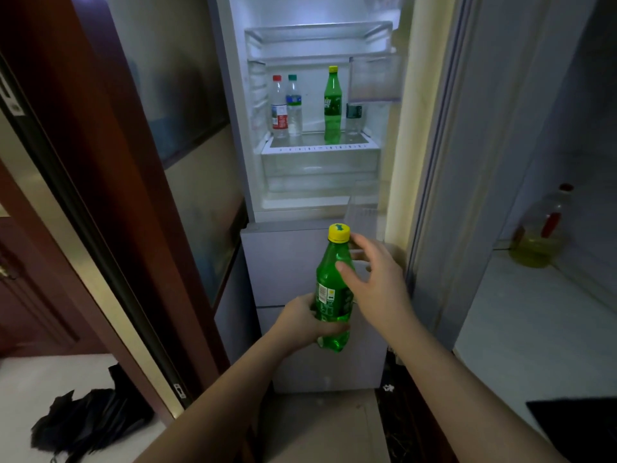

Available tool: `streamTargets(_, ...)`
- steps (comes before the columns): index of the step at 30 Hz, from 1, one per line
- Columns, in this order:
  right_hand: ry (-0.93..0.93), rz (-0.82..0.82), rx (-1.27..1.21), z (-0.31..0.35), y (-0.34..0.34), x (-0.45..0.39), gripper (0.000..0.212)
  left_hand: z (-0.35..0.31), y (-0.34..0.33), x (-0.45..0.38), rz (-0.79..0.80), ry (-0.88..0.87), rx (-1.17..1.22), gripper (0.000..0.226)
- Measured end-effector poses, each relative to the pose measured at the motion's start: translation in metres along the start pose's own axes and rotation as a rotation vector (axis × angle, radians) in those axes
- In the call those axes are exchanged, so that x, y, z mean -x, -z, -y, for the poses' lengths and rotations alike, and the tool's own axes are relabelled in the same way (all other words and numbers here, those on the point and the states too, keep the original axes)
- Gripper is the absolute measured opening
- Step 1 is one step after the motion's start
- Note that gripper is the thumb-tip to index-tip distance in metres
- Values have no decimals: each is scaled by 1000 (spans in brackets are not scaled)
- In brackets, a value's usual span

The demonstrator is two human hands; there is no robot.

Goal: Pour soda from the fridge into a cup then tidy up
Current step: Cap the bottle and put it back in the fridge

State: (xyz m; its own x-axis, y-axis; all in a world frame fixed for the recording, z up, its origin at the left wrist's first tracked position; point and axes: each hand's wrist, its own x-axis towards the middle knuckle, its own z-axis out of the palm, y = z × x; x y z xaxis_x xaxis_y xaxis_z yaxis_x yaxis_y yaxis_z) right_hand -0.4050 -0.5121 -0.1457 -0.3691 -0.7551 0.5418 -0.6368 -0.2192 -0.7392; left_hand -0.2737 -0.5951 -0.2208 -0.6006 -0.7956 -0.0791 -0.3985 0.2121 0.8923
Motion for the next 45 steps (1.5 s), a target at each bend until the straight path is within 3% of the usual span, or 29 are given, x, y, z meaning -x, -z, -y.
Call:
streamTargets(13, 104, 13, 0, 7, 4, -22, 48, -21, 14, -4, -18, 3, 32, 48)
streamTargets(27, 99, 77, -58, 2, 0, -112, 49, -64, 44, -55, -120, 79, 30, 51)
streamTargets(35, 66, 151, -40, 4, -16, -173, 46, -73, 69, -108, -133, 108, 82, 49)
streamTargets(45, 10, 87, -4, -9, -65, -258, 48, -62, 130, -206, -85, 25, 66, 48)
